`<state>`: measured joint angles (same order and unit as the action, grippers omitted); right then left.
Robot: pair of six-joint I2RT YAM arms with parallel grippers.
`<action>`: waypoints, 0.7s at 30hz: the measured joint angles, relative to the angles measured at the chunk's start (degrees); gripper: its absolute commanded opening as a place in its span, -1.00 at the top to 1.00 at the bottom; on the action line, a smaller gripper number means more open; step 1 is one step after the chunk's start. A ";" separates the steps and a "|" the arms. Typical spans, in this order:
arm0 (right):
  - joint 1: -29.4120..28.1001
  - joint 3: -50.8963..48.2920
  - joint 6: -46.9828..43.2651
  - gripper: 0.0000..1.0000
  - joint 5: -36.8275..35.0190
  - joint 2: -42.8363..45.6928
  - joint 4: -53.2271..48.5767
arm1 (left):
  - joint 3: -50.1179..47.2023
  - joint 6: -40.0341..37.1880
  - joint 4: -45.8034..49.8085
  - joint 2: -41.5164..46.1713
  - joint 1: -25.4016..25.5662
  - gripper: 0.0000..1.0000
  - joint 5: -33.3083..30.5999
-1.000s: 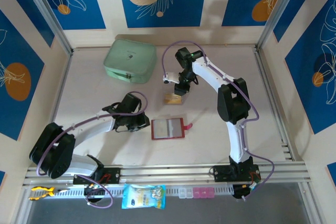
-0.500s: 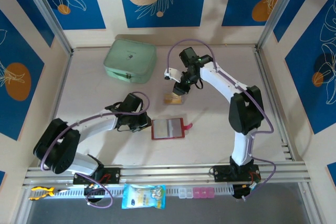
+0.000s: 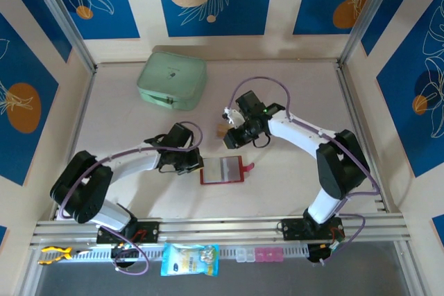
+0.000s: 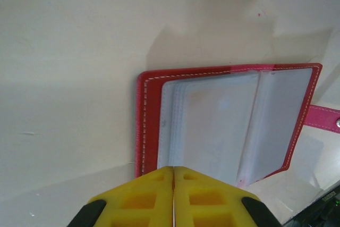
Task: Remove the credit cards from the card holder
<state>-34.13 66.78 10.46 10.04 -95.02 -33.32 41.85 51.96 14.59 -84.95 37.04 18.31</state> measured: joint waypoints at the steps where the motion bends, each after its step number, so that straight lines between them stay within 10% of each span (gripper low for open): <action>1: -0.39 -0.85 3.17 0.59 -0.13 0.35 0.72 | 0.00 0.02 0.00 0.00 0.31 0.89 0.00; 21: -6.32 -9.84 31.76 0.41 1.62 3.34 8.44 | 1.09 0.04 1.97 -3.04 2.49 0.93 -2.62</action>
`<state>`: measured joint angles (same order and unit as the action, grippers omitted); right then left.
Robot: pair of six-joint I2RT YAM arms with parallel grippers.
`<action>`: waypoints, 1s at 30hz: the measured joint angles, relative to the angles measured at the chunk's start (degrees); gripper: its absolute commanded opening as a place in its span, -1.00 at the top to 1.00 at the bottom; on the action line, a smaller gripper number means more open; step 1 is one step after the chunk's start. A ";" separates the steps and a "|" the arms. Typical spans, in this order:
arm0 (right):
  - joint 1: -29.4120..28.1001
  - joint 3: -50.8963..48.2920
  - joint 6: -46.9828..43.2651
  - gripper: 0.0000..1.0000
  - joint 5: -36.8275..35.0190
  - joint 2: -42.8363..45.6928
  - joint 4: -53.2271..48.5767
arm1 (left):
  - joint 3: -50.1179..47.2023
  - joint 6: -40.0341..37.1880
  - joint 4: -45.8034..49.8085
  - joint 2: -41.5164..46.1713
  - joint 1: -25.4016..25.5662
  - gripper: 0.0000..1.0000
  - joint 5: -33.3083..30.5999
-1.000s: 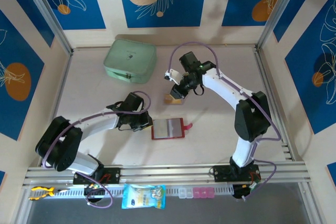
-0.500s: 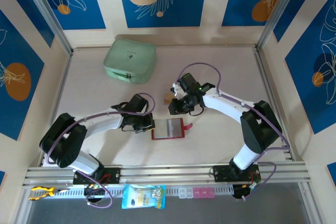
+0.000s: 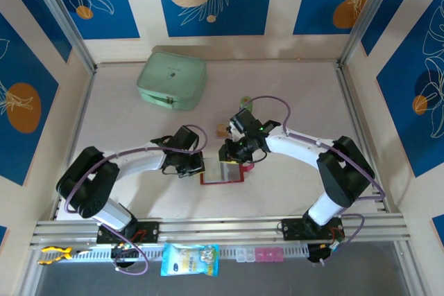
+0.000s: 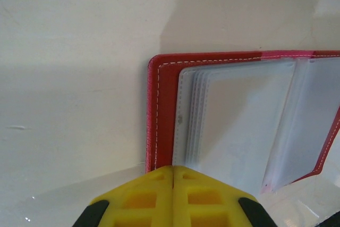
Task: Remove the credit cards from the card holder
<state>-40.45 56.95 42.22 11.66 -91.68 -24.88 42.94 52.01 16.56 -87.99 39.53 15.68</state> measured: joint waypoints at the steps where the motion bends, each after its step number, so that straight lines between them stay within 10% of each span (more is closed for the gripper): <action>1: -0.04 -0.33 0.48 0.41 0.52 0.00 0.83 | 0.00 0.00 0.02 -0.02 0.04 0.93 -0.17; 30: -0.04 -3.13 7.85 0.33 8.87 -7.82 12.33 | -0.31 0.20 0.02 -0.26 0.04 0.93 -1.03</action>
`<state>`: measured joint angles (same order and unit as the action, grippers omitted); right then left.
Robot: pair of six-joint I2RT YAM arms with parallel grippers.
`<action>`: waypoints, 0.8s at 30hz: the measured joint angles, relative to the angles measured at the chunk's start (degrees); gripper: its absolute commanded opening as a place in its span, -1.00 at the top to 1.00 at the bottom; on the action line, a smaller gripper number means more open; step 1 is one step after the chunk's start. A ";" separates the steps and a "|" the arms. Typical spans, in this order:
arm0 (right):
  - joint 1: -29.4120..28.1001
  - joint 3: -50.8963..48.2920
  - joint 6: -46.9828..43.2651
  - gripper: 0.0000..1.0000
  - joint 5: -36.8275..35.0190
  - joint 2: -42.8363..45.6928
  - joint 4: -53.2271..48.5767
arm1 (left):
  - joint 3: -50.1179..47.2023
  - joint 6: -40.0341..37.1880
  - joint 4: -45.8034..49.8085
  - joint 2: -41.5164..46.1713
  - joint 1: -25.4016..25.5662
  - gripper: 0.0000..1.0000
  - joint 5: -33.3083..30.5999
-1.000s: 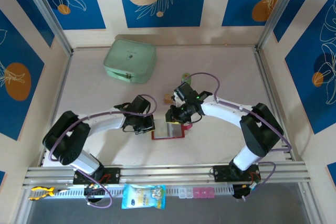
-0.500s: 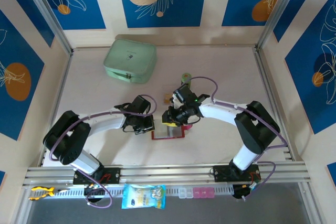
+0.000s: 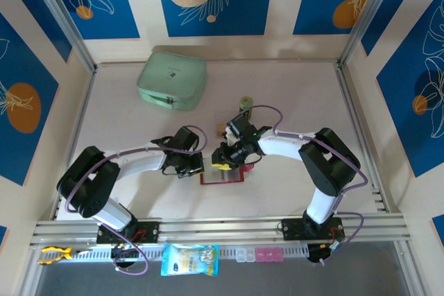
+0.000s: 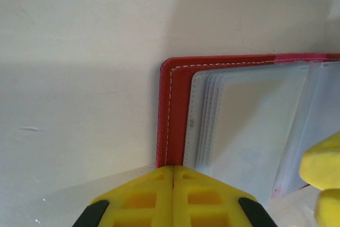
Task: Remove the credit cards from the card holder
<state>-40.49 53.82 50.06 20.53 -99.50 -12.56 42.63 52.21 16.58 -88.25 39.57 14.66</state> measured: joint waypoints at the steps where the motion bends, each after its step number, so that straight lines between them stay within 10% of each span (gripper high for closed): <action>1: 0.00 0.00 -0.02 0.33 0.11 -0.39 0.20 | -0.02 -0.02 0.00 0.00 0.00 0.93 0.02; 24: -0.44 0.07 -3.85 0.35 -1.97 -2.12 -0.85 | -0.07 -0.02 0.22 -0.13 0.00 0.95 0.00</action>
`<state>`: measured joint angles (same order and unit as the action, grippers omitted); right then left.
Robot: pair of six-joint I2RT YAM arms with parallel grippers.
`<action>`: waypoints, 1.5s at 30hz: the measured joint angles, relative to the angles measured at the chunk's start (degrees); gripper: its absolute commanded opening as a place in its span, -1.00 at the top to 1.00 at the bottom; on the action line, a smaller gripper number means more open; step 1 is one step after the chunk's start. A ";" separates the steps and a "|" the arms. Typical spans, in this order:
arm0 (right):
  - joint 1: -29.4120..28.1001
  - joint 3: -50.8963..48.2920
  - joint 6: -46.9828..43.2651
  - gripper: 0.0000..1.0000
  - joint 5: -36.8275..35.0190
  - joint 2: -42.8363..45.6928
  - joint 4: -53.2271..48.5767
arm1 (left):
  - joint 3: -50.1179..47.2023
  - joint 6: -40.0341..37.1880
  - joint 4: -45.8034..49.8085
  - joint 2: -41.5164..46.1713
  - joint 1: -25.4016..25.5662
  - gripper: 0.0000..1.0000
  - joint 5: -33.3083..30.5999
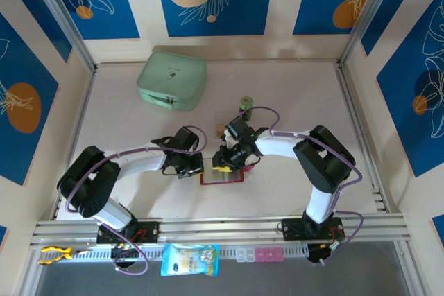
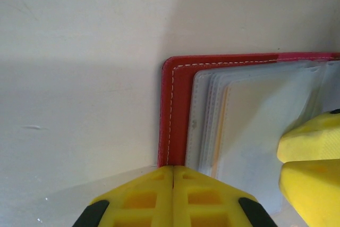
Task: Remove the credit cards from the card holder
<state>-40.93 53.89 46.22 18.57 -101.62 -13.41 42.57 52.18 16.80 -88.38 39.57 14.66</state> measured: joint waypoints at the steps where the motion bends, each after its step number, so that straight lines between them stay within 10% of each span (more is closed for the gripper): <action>1: 0.00 0.00 -0.24 0.35 -0.20 0.15 -0.17 | 0.00 0.00 -0.02 -0.11 0.00 0.95 0.00; 45: 2.71 -5.99 -0.52 0.41 1.01 2.80 4.04 | 2.64 2.73 -6.38 -1.25 1.46 0.55 7.61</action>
<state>-38.22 47.90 45.69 19.57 -98.83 -9.37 45.21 54.92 10.41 -89.62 41.04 22.26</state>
